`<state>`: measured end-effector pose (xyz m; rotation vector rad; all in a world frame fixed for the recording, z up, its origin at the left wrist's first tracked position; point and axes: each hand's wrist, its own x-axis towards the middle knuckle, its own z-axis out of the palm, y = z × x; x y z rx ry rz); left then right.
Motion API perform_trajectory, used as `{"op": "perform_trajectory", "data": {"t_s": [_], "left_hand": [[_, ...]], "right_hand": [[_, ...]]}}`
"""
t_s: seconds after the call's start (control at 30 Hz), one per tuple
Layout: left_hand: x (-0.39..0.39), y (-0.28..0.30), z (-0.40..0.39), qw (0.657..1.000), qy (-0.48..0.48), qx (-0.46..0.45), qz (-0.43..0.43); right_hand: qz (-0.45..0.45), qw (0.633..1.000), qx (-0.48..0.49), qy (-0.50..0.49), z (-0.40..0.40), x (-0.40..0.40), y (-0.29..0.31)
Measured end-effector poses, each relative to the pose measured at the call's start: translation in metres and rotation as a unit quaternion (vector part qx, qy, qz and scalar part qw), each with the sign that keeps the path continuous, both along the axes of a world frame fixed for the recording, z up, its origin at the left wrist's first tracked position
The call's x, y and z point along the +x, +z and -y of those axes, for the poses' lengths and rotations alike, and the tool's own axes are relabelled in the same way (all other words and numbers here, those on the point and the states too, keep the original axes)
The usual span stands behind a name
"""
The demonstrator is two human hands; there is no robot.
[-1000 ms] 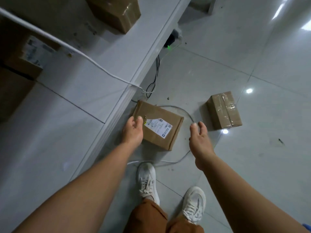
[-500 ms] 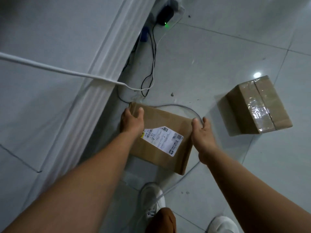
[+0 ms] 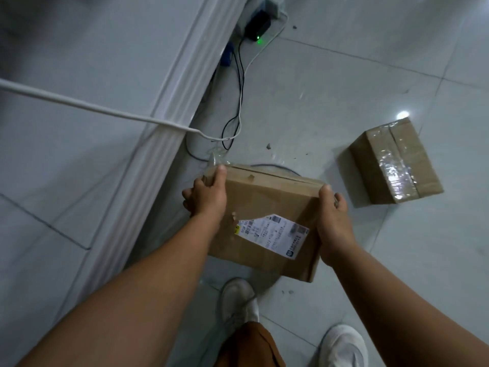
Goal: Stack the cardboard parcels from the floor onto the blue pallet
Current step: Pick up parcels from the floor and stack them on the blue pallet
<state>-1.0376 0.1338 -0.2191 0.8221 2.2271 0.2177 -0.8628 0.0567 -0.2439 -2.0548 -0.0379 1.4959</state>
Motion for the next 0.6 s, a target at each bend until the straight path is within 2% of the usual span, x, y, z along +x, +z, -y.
{"op": "perform_trajectory", "data": {"t_s": [0.3,0.6], "left_hand": [[0.061,0.113,0.052,0.987,0.085,0.024,0.136],[0.125,0.220,0.100,0.977,0.019,0.067,0.200]], "right_hand": [[0.111,0.993,0.027,-0.031,0.046,0.067,0.127],[0.145,0.977,0.054,-0.149,0.112,0.122,0.236]]}}
